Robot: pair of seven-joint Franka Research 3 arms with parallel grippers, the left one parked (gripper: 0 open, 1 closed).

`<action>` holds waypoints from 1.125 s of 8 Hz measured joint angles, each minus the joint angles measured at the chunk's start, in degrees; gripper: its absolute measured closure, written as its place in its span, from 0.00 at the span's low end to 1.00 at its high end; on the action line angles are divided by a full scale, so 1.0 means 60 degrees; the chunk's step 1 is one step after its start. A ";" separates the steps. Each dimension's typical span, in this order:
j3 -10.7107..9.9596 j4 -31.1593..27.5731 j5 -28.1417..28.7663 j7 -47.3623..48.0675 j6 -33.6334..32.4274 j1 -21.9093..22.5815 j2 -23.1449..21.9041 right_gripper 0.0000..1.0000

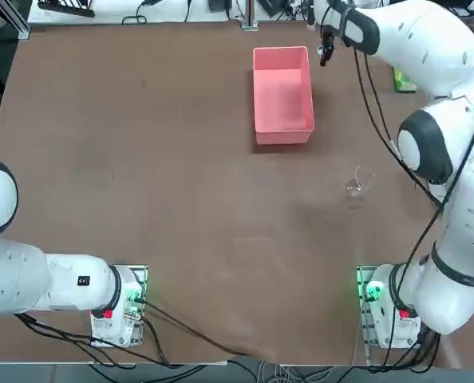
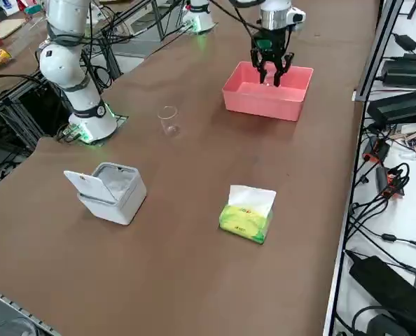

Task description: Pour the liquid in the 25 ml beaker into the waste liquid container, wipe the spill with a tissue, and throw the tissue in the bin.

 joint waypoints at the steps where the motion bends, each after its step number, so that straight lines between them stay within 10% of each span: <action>1: -0.0025 0.0074 -0.0308 0.0296 -0.0230 0.0131 0.0054 0.52; 9: -0.0045 0.1203 -0.1755 0.1735 -0.0922 0.1057 0.0830 0.52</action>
